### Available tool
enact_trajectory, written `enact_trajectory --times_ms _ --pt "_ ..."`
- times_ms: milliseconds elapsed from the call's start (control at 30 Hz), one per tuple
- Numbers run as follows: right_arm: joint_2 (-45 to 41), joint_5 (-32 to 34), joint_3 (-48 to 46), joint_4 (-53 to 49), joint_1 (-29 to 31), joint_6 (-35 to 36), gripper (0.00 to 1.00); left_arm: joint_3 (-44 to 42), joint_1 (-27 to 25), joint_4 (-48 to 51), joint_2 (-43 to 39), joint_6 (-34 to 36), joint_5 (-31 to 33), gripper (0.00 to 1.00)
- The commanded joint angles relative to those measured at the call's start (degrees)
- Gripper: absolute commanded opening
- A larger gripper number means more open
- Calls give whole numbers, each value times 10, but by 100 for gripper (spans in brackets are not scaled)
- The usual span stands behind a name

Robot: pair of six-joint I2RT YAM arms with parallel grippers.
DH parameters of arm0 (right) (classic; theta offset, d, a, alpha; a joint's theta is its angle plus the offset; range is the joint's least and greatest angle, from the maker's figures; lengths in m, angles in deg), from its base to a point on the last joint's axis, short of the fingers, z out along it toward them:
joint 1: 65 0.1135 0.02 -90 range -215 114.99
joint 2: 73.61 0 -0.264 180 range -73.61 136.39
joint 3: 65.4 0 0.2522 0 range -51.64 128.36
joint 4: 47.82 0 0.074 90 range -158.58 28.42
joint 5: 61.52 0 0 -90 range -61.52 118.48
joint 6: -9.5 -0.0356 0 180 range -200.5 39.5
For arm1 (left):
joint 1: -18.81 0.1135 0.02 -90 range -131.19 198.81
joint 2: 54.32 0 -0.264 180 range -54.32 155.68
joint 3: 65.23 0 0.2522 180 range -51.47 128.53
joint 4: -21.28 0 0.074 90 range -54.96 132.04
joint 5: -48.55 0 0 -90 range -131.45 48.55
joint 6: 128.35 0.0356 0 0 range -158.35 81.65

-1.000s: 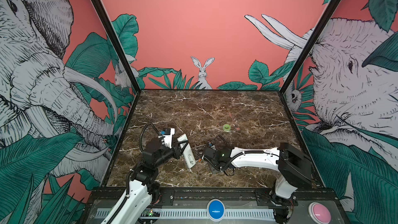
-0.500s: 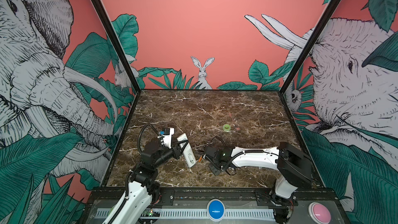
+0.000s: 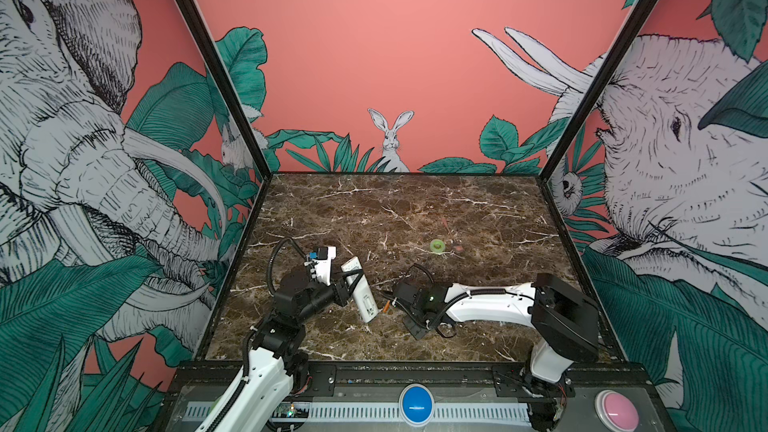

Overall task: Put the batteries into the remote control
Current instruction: 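Lower the right gripper and grasp the orange battery upright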

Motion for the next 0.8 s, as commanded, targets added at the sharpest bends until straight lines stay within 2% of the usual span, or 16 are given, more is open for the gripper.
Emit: enact_trajectory --times_ms 0,300,600,767 --pt "4 9 -10 -16 -1 -4 20 1 3 -28 -2 -4 3 0" --pt "-9 9 -29 -10 -1 -16 19 2 3 -33 6 -4 3 0" --pt "-13 15 -32 -9 -1 -10 8 -3 3 -45 7 -18 3 0" --pt "-53 24 -40 6 4 9 3 -17 2 -83 21 -47 2 0"
